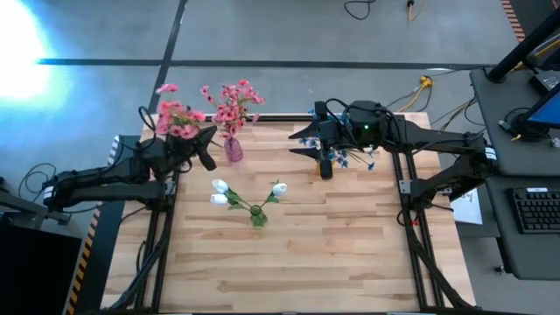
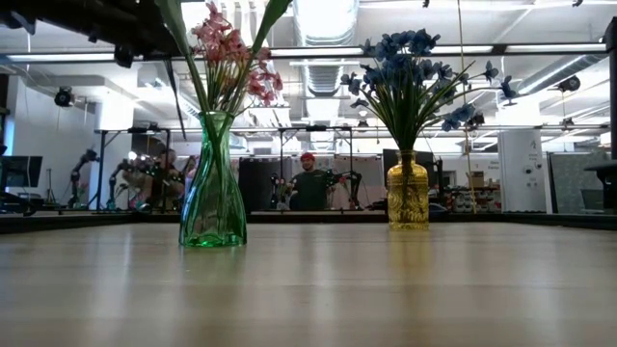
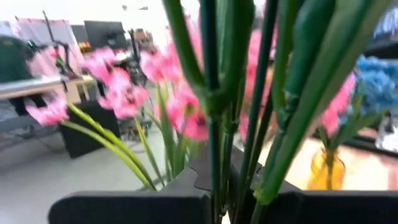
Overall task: Sort flowers into vase by color
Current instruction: Put the pink flowers into the pink vase
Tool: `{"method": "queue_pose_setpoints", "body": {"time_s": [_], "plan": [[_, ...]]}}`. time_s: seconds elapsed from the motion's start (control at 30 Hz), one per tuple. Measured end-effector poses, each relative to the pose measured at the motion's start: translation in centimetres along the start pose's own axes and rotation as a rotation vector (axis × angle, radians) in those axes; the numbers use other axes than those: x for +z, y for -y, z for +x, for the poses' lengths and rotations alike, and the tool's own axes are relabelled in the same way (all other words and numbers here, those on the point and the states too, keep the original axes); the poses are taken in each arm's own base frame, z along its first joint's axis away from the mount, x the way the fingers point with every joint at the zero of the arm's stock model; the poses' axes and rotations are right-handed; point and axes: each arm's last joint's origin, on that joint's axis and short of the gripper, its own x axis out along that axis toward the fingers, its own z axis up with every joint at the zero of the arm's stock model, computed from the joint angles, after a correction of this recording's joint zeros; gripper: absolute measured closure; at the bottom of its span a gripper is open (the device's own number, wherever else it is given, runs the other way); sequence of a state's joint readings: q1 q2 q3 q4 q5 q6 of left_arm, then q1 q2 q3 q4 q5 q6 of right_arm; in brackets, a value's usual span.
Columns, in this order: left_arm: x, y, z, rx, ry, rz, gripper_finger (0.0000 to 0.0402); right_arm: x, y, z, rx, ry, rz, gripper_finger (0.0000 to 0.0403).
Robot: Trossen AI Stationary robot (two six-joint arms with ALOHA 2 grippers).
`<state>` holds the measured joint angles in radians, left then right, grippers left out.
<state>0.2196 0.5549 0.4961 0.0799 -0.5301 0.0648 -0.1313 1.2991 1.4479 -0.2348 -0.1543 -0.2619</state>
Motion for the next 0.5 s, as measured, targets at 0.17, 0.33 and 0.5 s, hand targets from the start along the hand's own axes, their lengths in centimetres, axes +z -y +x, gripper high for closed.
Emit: {"method": "queue_pose_setpoints", "body": {"time_s": [0.17, 0.33, 0.5], "plan": [[0.6, -0.5, 0.2, 0.044, 0.059, -0.002, 0.0402, 0.0, 0.0, 0.0, 0.000, 0.000, 0.007, 0.0257], [0.4, -1.1, 0.7, 0.069, 0.048, -0.008, 0.0402, 0.0, 0.0, 0.0, 0.000, 0.000, 0.007, 0.0257], [0.2, -1.5, 1.2, 0.089, 0.032, -0.017, 0.0402, 0.0, 0.0, 0.0, 0.000, 0.000, 0.005, 0.0257]]}}
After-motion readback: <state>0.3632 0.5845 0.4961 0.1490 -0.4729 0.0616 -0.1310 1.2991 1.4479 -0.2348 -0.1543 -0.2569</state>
